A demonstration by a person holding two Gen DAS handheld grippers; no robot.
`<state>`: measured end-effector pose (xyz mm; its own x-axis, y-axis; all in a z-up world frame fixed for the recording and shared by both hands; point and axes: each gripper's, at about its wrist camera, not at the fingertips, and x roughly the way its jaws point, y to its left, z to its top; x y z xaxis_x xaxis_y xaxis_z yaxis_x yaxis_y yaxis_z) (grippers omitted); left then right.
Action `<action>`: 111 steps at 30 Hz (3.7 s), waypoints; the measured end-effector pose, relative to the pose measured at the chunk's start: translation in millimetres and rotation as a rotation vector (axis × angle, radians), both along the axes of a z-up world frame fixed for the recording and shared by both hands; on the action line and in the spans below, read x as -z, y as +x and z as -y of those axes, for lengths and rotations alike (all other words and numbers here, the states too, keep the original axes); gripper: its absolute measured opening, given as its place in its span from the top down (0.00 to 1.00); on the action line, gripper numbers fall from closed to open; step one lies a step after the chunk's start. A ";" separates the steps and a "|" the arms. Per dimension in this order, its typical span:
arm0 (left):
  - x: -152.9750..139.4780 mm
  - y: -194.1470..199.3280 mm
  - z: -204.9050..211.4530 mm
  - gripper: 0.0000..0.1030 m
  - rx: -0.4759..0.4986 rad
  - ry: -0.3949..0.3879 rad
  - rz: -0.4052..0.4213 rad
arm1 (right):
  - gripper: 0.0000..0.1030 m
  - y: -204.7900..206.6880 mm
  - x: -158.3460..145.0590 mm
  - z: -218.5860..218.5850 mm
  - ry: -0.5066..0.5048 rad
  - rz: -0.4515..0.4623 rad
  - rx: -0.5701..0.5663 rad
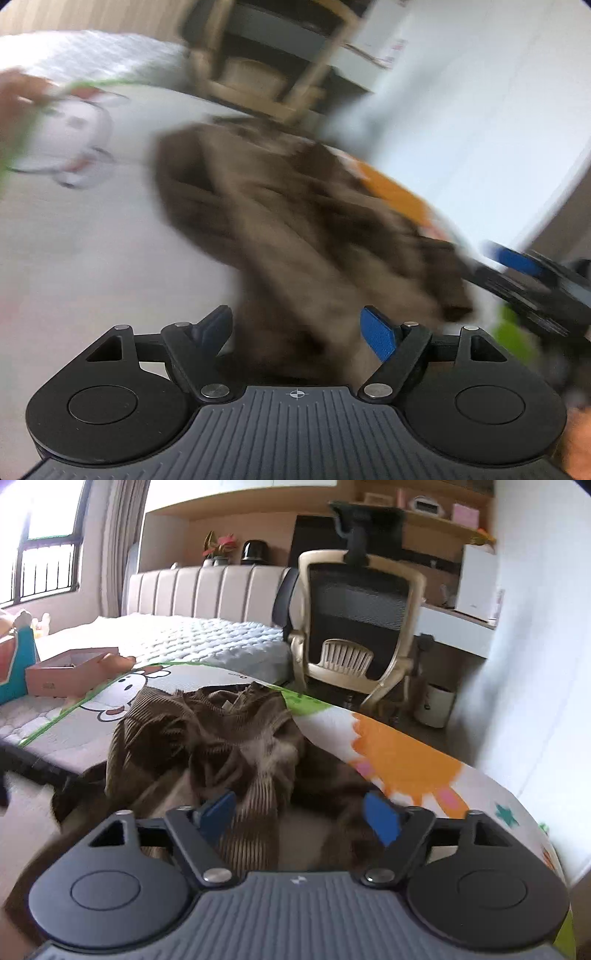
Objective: Fold clothes
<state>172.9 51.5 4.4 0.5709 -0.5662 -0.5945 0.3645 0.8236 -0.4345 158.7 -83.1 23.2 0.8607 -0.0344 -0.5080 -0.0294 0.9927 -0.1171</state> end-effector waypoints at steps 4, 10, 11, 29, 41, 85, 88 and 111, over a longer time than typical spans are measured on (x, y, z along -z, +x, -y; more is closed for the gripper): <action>-11.1 -16.0 23.0 0.14 0.096 0.008 0.057 | 0.27 54.9 19.8 -7.3 0.133 -0.100 0.025; -26.2 -16.2 -4.9 0.13 0.015 0.078 0.096 | 0.21 73.2 47.0 -7.5 0.255 -0.150 0.030; -26.8 -13.1 -9.5 0.14 -0.018 0.101 0.102 | 0.18 74.8 48.7 -6.2 0.265 -0.156 0.027; -12.9 52.3 -34.1 0.36 -0.214 0.182 0.045 | 0.14 65.3 31.2 -2.4 0.099 -0.058 0.051; -3.0 88.7 -32.5 0.27 -0.243 0.172 0.070 | 0.14 50.0 32.9 32.9 0.002 0.032 0.182; 4.9 126.4 7.7 0.93 -0.279 0.378 0.151 | 0.65 90.3 61.3 53.4 0.058 -0.153 0.121; -13.5 113.1 6.8 0.96 -0.256 0.419 0.216 | 0.75 74.8 57.7 46.9 -0.012 -0.153 0.097; -4.4 -9.7 -21.1 0.50 -0.098 0.271 0.108 | 0.01 -73.1 10.2 69.5 0.151 -0.015 0.146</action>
<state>163.1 72.6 8.9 0.6833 -0.3341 -0.6492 0.3096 0.9379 -0.1568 85.7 -152.6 13.0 0.8446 -0.0807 -0.5293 0.1152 0.9928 0.0324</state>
